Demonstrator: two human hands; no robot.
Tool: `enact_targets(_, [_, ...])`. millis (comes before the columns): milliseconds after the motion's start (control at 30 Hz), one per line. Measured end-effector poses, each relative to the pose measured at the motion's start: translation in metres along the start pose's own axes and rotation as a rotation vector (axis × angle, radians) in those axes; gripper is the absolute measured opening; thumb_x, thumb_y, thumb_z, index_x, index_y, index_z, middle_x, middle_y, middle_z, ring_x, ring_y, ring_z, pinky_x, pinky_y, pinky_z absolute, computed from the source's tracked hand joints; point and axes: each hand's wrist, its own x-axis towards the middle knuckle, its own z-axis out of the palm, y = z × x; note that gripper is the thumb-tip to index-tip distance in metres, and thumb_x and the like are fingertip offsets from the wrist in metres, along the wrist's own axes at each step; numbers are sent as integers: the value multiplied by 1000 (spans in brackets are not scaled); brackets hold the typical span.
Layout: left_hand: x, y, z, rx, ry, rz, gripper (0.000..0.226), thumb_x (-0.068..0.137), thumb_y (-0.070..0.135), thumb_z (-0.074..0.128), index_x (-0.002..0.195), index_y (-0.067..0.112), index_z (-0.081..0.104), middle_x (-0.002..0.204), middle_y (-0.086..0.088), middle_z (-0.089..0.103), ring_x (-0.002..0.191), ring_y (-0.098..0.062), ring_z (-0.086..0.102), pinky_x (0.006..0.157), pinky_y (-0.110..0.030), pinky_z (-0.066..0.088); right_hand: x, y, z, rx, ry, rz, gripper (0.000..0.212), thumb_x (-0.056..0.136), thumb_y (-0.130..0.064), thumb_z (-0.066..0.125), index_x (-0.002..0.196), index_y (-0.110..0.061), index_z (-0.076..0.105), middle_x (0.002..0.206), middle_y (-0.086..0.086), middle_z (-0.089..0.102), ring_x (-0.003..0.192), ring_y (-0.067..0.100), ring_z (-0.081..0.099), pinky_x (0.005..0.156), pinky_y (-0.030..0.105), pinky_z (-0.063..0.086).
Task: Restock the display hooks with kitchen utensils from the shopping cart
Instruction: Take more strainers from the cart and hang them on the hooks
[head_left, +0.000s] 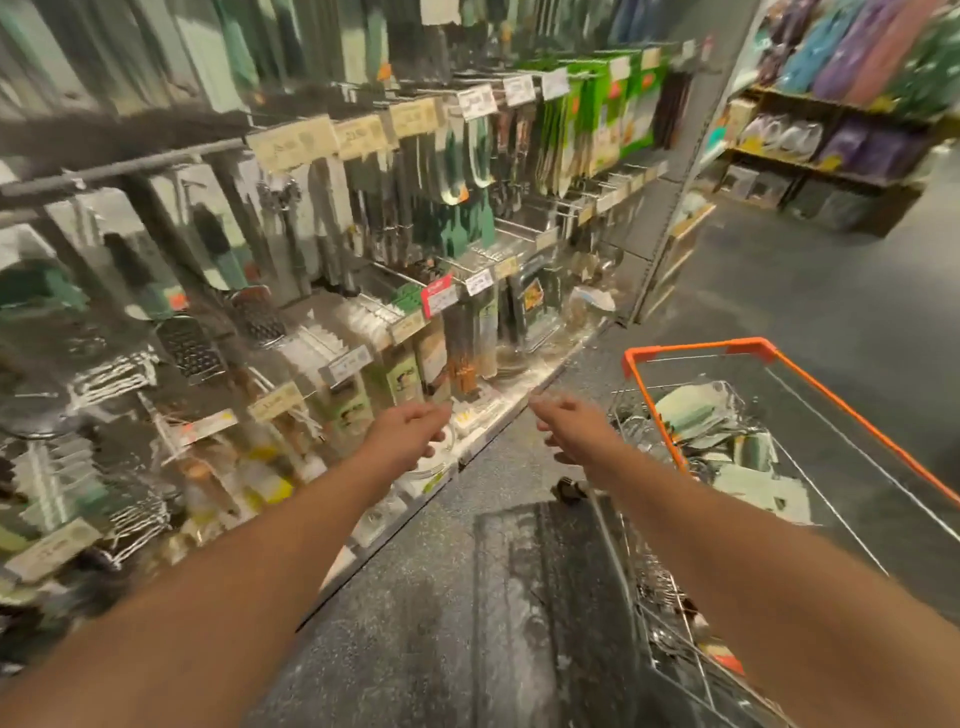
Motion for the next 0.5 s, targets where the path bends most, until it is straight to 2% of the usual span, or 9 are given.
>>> enact_targets(67, [11,13,47,22,-73,13,30,100,48,62,113,21,68,103,-3,71,81,-16,60,67,-29,46,5,21,-44,28,62,15,57,100,-42,64,130,6,59,118,30,67,87,24,51,67,30,41])
enact_targets(133, [23,23,94,50,-137,20,26,101,48,61,105,22,67,101,-2,71,80,-17,60,70,-30,46,10,44,-88,59,136,33,57,100,-39,65,129,9,59,128,34,61,85,24,50,61,29,38])
enact_targets(200, [33,30,135,69,-193,17,27,100,49,62,102,23,67,102,-3,71,80,-17,61,69,-30,47,13,68,-126,90,209,71,52,98,-41,67,116,8,65,117,35,65,78,24,51,63,32,40])
enact_targets(267, [44,37,177,87,-256,4,25,100,47,64,104,23,68,103,-4,71,82,-18,62,67,-29,47,16,90,-161,109,294,139,43,95,-46,69,96,-4,67,97,25,68,73,22,53,65,34,43])
enact_targets(300, [48,41,195,93,-289,3,20,100,43,64,100,23,67,104,-4,71,82,-18,61,66,-28,47,17,101,-176,129,332,168,39,94,-48,70,91,-9,65,95,19,67,72,21,54,64,33,44])
enact_targets(367, [56,49,230,117,-354,4,19,101,38,65,89,23,65,100,-6,68,84,-20,59,66,-28,47,21,122,-201,170,411,227,38,94,-48,70,98,-11,67,104,17,71,76,23,62,58,29,48])
enact_targets(400, [62,53,246,139,-384,5,21,101,37,66,85,24,64,100,-6,67,86,-21,59,68,-29,47,25,132,-212,184,445,263,43,94,-49,70,106,-8,68,111,17,72,85,27,68,59,31,51])
enact_targets(467, [76,60,278,187,-449,1,20,99,42,66,86,27,66,105,-5,70,91,-20,62,77,-31,48,31,152,-230,206,503,317,50,96,-48,68,117,-1,68,127,18,66,100,37,70,74,42,58])
enact_targets(500, [82,64,290,215,-482,-1,20,99,45,66,89,28,66,107,-4,71,94,-20,64,82,-32,49,34,160,-236,214,518,337,51,97,-47,67,116,0,68,134,18,61,104,39,69,83,43,58])
